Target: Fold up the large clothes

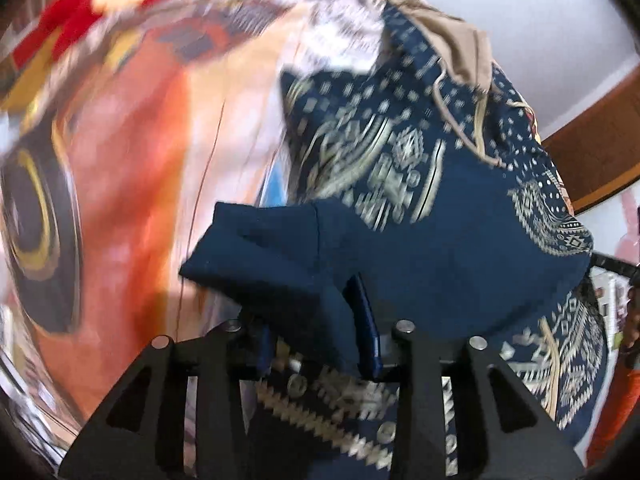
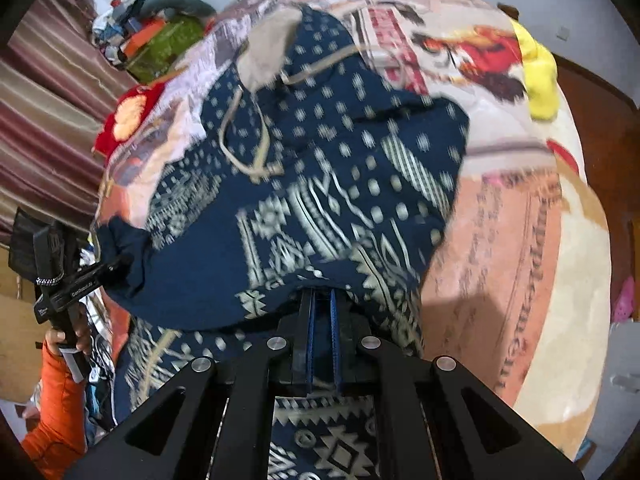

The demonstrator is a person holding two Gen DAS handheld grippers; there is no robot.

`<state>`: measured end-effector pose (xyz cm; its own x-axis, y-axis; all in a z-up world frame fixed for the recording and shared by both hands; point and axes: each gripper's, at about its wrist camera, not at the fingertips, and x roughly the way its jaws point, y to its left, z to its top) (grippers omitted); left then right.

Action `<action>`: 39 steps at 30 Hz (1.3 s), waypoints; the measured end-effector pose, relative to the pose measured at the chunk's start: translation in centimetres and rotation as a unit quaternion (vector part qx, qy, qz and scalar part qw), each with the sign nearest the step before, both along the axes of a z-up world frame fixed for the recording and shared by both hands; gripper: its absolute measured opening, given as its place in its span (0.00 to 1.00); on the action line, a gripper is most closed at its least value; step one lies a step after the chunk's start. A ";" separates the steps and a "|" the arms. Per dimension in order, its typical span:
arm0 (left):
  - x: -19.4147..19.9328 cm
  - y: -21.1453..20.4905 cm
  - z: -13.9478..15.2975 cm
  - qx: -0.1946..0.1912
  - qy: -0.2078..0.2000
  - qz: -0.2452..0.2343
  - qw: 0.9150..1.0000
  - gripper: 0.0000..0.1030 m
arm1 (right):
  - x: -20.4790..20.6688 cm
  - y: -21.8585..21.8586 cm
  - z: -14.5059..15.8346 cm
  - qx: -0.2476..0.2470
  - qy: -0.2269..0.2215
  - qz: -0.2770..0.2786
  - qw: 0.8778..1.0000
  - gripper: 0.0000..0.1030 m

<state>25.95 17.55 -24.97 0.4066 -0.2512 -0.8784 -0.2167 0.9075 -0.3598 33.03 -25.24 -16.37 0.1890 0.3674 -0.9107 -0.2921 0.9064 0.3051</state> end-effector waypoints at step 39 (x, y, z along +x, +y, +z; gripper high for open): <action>4.6 -5.1 17.3 0.112 -0.248 -0.041 0.962 0.19 | 5.1 3.8 -6.1 -0.222 -0.102 0.002 0.970 0.03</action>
